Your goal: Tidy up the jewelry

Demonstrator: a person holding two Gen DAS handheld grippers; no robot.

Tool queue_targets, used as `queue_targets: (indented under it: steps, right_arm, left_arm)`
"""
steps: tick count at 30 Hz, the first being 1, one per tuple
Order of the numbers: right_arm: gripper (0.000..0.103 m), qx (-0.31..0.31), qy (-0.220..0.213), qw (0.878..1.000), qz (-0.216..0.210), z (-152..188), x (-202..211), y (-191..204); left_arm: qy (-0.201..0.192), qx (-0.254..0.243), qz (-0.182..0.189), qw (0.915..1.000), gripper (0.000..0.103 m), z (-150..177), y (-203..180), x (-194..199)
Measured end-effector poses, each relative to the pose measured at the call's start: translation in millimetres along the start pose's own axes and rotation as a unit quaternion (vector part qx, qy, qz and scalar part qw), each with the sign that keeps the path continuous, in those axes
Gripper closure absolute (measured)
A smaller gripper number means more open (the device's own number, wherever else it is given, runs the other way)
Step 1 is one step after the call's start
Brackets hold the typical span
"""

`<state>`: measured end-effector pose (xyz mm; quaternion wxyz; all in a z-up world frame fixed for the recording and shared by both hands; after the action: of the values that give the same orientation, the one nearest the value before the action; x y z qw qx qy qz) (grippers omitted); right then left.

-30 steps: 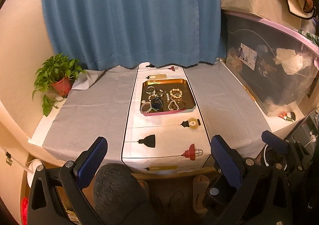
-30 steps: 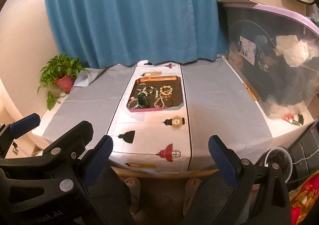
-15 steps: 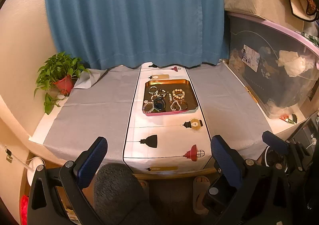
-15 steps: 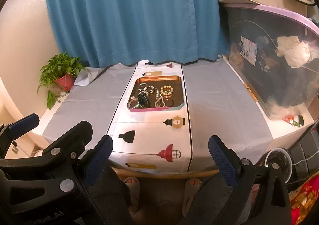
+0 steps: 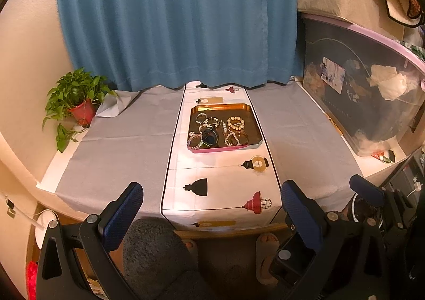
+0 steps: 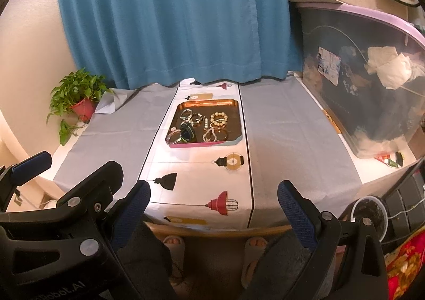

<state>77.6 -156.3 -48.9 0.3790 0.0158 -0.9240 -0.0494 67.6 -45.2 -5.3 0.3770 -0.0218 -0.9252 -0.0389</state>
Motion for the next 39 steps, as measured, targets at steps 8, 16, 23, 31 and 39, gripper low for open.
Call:
queue_targets:
  steps: [8,16,23,31,39]
  right_arm:
    - [0.007,-0.001,0.002,1.0,-0.003,1.6,-1.6,-1.6]
    - [0.007,-0.001,0.003,1.0,-0.003,2.1,-2.1,-1.8]
    - [0.007,-0.001,0.002,1.0,-0.003,1.9,-2.0,-2.1]
    - [0.007,-0.001,0.002,1.0,-0.003,2.0,-1.6,-2.0]
    - [0.007,-0.003,0.005,1.0,-0.004,6.1,-1.2,1.6]
  left_arm:
    - [0.002,0.0,-0.004,1.0,0.0,0.5,-3.1,-2.7]
    - [0.003,-0.001,-0.004,1.0,0.0,1.1,-4.8,-2.3]
    - [0.003,0.0,-0.004,1.0,0.0,1.1,-5.2,-2.2]
    - [0.003,0.0,-0.006,1.0,0.0,1.2,-5.1,-2.0]
    - [0.006,-0.001,-0.007,1.0,0.0,4.9,-2.1,-0.5]
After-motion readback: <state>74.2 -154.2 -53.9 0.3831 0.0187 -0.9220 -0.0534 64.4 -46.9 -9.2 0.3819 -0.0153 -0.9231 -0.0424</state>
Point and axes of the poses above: each gripper's, at about its wrist camera, not at the fingertips, and x roughly against the way its jaws point, y to its left, z to its underside, the point moved 5 cm from there along -x, roughly the way its jaws point, and after that the axes turned 2 degrees about z, right-handed, at the moved point
